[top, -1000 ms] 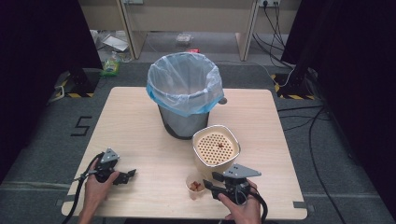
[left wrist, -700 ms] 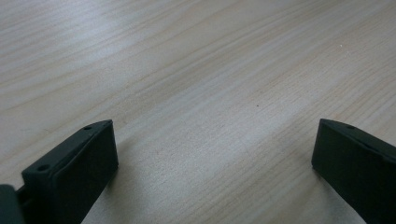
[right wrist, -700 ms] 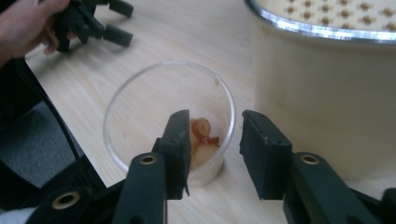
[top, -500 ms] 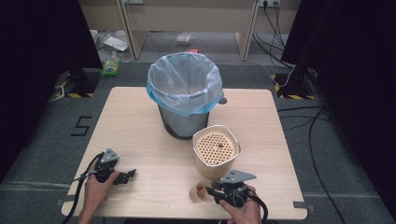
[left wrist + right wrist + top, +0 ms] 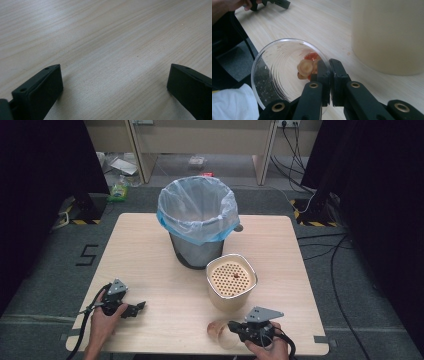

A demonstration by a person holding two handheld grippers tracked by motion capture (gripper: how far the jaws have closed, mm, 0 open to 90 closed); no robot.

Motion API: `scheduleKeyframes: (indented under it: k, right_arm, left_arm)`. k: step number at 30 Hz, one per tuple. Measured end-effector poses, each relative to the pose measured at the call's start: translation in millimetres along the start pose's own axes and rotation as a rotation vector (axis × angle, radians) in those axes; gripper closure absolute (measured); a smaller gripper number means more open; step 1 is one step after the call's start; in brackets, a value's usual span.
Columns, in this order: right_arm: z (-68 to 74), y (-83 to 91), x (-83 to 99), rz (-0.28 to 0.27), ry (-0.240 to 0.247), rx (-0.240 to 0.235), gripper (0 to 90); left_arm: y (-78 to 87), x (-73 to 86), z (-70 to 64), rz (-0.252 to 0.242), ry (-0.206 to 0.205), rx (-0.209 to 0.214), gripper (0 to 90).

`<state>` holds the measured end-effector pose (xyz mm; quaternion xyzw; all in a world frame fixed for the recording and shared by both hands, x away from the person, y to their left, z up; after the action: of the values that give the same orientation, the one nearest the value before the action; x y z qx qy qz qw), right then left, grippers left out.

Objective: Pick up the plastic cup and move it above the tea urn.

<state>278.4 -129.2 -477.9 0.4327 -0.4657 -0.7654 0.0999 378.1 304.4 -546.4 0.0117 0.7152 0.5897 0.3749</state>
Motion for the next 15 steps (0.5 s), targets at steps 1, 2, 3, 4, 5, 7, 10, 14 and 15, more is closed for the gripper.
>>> scheduleKeyframes:
  k: [1,2,3,4,5,7,10,14,15]
  right_arm:
    - [-0.9,7.1,5.5,0.001,0.003,0.011,87.5]
    - [-2.8,10.8,8.4,-0.003,-0.002,0.018,87.5]
    - [-4.8,13.6,10.5,-0.008,-0.007,0.024,87.5]
    - [-7.9,17.6,13.8,-0.008,-0.018,0.036,87.5]
    - [-11.7,21.3,16.9,-0.015,-0.029,0.045,87.5]
    - [-19.8,28.7,23.3,-0.016,-0.050,0.063,87.5]
    - [-27.0,35.9,28.8,-0.022,-0.062,0.094,87.5]
    - [-39.8,51.6,38.3,-0.013,-0.084,0.161,87.5]
    - [-42.6,53.7,39.6,-0.009,-0.085,0.180,87.5]
  left_arm:
    - [-0.1,0.0,0.0,-0.001,0.000,-0.001,0.0]
    - [0.0,0.0,0.0,0.000,0.000,0.000,0.0]
    - [0.0,0.0,0.0,0.000,0.000,0.000,0.0]
    - [0.0,0.0,0.0,0.000,0.000,0.000,0.0]
    - [0.0,0.0,0.0,0.000,0.000,0.000,0.0]
    - [0.0,0.0,0.0,0.000,0.000,0.000,0.0]
    - [-0.1,0.0,0.0,-0.001,0.001,-0.001,0.0]
    - [-0.1,0.0,0.0,-0.001,0.000,-0.001,0.0]
    - [-0.1,0.0,0.0,-0.001,0.000,-0.001,0.0]
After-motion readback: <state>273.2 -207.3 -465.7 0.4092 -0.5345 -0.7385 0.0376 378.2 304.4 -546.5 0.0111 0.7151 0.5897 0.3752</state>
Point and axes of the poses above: each handheld gripper's, and its own axes: y roughly backward along the jaws, x roughly out of its underside, z roughly to its left, the point moved 3 cm from there along -y, roughly forward along the jaws, and after that the axes turned 15 degrees about z, right-handed, at the moved point
